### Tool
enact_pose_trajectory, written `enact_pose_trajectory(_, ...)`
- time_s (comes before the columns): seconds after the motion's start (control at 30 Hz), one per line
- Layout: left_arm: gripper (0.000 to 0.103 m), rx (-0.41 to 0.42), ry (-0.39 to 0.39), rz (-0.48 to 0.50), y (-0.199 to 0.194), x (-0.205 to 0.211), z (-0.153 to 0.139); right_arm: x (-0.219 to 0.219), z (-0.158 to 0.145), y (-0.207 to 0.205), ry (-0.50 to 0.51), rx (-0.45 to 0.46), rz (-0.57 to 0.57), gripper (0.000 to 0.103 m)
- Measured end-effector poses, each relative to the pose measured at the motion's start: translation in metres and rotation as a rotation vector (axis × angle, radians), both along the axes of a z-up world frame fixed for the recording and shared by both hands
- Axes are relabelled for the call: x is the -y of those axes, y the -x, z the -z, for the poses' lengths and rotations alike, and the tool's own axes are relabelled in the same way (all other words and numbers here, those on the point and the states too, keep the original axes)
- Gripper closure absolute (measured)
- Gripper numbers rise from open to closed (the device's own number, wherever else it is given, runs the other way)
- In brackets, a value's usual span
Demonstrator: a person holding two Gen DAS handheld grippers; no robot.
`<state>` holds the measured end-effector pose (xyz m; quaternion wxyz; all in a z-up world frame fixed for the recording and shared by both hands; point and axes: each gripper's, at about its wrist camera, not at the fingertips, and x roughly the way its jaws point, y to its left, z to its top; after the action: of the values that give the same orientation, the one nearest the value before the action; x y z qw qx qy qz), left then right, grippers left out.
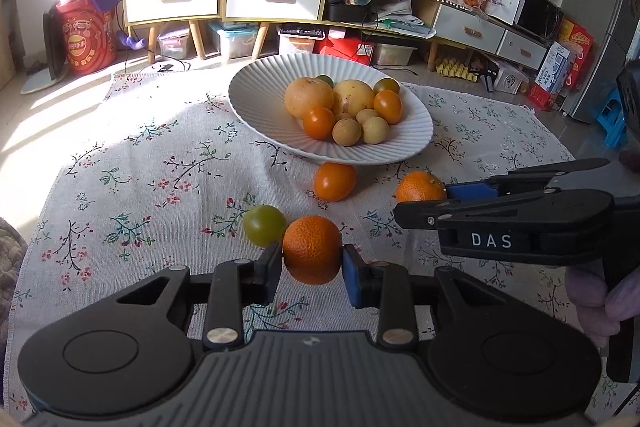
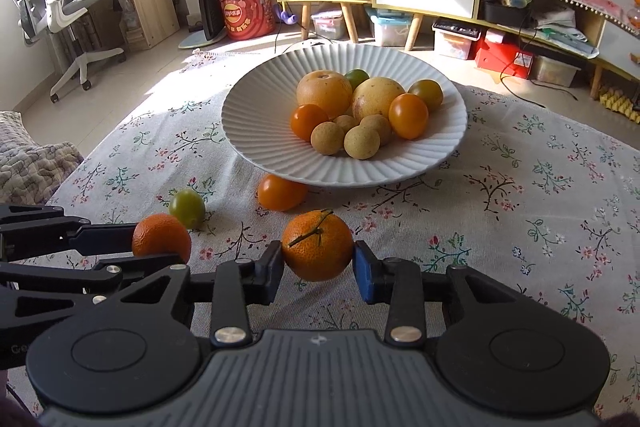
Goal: Organize fruits
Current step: 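Carry the orange in the left tool and tangerine in the right tool over the plate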
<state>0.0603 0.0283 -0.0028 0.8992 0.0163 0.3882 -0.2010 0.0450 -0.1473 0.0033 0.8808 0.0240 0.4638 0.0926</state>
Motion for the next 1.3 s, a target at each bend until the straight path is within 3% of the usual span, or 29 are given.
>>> enact_pose_trajectory(0.4, 0.086, 0.065, 0.052, 0.007, -0.017, 0.009, -0.02, 0.024, -0.013, -0.013, -0.04, 0.059, 0.073, 0.069)
enact_pose_trajectory(0.63, 0.086, 0.065, 0.052, 0.003, -0.048, 0.008, -0.024, 0.037, -0.016, -0.019, -0.062, 0.098, 0.108, 0.069)
enact_pose_trajectory(0.9, 0.086, 0.087, 0.023, 0.012, -0.083, 0.012, -0.016, 0.045, -0.012, -0.028, -0.072, 0.126, 0.114, 0.069)
enact_pose_trajectory(1.3, 0.085, 0.072, -0.002, 0.031, -0.104, 0.019, 0.0, 0.05, -0.001, -0.038, -0.044, 0.117, 0.1, 0.069)
